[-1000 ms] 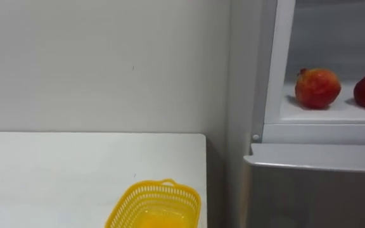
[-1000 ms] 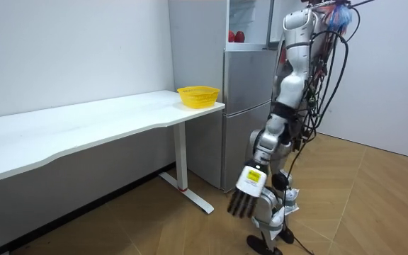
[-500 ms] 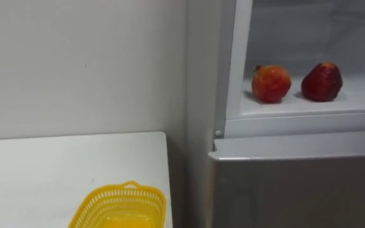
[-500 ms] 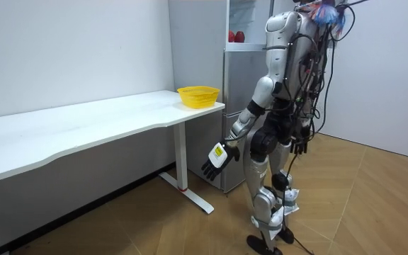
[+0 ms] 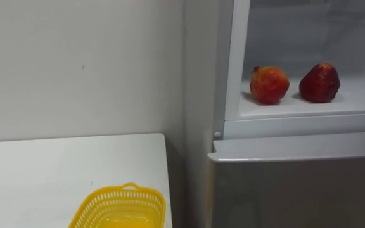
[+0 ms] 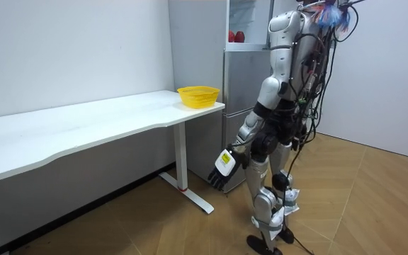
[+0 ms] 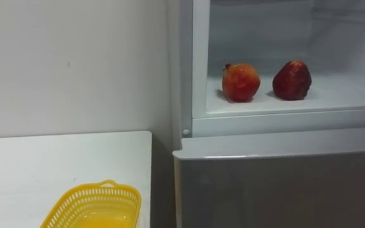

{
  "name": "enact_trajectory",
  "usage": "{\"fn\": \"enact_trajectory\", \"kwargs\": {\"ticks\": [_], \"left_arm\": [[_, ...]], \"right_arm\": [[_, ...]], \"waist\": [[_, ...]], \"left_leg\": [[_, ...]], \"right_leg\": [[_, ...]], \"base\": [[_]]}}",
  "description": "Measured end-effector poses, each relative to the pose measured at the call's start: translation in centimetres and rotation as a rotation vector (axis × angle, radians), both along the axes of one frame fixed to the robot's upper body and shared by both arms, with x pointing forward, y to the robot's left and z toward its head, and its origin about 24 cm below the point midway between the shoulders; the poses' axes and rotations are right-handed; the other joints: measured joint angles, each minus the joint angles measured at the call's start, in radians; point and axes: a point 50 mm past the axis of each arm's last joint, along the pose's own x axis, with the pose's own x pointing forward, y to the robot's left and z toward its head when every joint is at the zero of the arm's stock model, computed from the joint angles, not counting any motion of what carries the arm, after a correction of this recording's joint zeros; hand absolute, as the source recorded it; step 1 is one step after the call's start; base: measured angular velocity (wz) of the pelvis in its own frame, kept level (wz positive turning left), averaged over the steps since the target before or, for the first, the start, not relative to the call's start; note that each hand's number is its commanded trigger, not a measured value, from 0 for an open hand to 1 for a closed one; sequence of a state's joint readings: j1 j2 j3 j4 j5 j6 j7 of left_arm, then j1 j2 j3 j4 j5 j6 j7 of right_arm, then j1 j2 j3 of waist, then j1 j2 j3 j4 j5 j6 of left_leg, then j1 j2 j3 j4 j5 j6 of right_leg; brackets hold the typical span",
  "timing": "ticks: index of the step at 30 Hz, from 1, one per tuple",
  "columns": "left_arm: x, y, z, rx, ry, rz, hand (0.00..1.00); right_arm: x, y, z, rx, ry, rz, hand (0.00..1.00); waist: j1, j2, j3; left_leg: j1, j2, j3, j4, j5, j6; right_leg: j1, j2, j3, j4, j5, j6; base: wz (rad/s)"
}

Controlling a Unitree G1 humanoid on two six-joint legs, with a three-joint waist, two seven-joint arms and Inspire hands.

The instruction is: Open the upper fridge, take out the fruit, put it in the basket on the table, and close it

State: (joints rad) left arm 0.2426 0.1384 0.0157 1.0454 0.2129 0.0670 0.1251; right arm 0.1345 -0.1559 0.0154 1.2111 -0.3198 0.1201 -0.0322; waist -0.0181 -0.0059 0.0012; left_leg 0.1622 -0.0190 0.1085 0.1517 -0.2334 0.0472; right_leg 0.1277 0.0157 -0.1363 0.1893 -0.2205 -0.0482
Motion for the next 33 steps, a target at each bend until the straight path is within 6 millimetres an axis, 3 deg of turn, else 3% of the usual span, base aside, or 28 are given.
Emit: {"fn": "enact_trajectory", "kwargs": {"ticks": [7,12,16,18,23,26,33], "left_arm": [[0.0,-0.2,-0.1,0.025,0.029,-0.092,0.0],[1.8,-0.2,0.3,0.03,-0.045,-0.111,0.0],[3.9,-0.4,0.8,0.029,-0.137,-0.128,0.0],[4.3,-0.6,1.0,0.02,-0.164,-0.136,0.0],[3.6,-0.6,0.7,0.027,-0.171,-0.096,0.0],[2.5,-0.4,0.6,0.041,-0.152,-0.09,0.0],[2.3,-0.7,0.6,0.023,-0.172,-0.162,0.0]], "right_arm": [[1.9,-0.2,0.5,-0.072,-0.162,-0.011,0.0],[5.8,-0.5,2.5,-0.129,-0.41,-0.009,0.0],[11.0,0.3,7.3,-0.147,-0.772,0.05,0.0],[12.8,0.9,11.0,-0.161,-0.978,0.072,0.0],[14.9,2.1,17.3,-0.18,-1.307,0.107,0.0],[15.4,2.6,20.0,-0.195,-1.438,0.131,0.0],[15.5,4.2,25.9,-0.176,-1.759,0.171,0.0]], "waist": [[-0.009,0.009,-0.0006],[-0.014,0.01,0.0008],[-0.03,0.009,0.0003],[-0.038,0.008,-0.0012],[-0.06,0.007,-0.0064],[-0.088,-0.003,-0.0061],[-0.082,0.01,-0.0113]], "left_leg": [[-0.019,0.004,0.002,0.016,0.0,-0.001],[-0.034,0.007,0.026,0.018,0.002,-0.002],[-0.035,0.009,0.058,0.017,0.002,-0.002],[-0.036,0.01,0.082,0.015,0.002,-0.002],[-0.03,0.013,0.116,0.012,0.002,-0.003],[-0.033,0.014,0.123,0.01,0.001,-0.003],[-0.035,0.019,0.133,0.009,0.001,-0.003]], "right_leg": [[-0.016,0.004,0.003,0.002,0.004,-0.004],[-0.044,0.003,0.015,0.013,0.007,-0.007],[-0.061,0.008,0.048,0.016,0.009,-0.005],[-0.067,0.008,0.06,0.015,0.011,-0.004],[-0.078,0.017,0.108,0.016,0.015,-0.002],[-0.078,0.02,0.111,0.012,0.02,-0.003],[-0.077,0.026,0.118,-0.001,0.035,-0.003]], "base": [[-0.01],[-0.13],[-0.21],[-0.24],[-0.28],[-0.09],[-0.03]]}}
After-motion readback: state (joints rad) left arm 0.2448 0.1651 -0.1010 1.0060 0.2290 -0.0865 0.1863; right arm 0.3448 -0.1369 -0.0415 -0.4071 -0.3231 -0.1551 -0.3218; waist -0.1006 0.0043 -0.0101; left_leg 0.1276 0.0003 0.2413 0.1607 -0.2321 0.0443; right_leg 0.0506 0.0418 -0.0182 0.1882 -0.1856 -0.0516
